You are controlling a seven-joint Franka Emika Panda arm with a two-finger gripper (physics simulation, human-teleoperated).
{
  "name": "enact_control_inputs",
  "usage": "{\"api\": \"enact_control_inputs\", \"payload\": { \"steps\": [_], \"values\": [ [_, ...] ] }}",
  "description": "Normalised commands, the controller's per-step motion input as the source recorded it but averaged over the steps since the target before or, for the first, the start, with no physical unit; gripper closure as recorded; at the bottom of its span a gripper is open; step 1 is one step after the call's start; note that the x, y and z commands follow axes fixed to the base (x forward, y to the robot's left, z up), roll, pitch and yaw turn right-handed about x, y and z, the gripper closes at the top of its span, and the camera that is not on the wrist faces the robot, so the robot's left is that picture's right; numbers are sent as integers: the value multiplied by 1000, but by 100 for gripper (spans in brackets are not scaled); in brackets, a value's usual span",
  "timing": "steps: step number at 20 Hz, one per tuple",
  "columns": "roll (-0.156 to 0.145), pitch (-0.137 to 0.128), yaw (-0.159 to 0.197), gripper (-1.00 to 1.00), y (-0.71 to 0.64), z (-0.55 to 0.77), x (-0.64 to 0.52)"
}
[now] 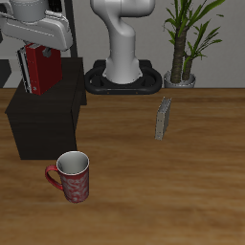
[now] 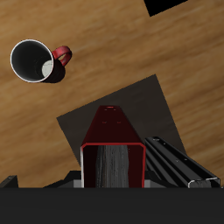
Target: Place the striped book upright on top of the shelf and place the red book upright on top of the shelf
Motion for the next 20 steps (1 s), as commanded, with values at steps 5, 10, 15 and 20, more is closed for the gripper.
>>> {"api": "enact_control_inputs", "payload": {
  "steps": [5, 10, 15, 20],
  "values": [
    [-28, 16, -54, 100, -180, -161, 111],
    [-82, 46, -87, -100, -175, -198, 126],
    [2, 5, -4, -100, 15, -80, 12],
    [-48, -9, -16, -100, -116, 73, -57]
  ]
}}
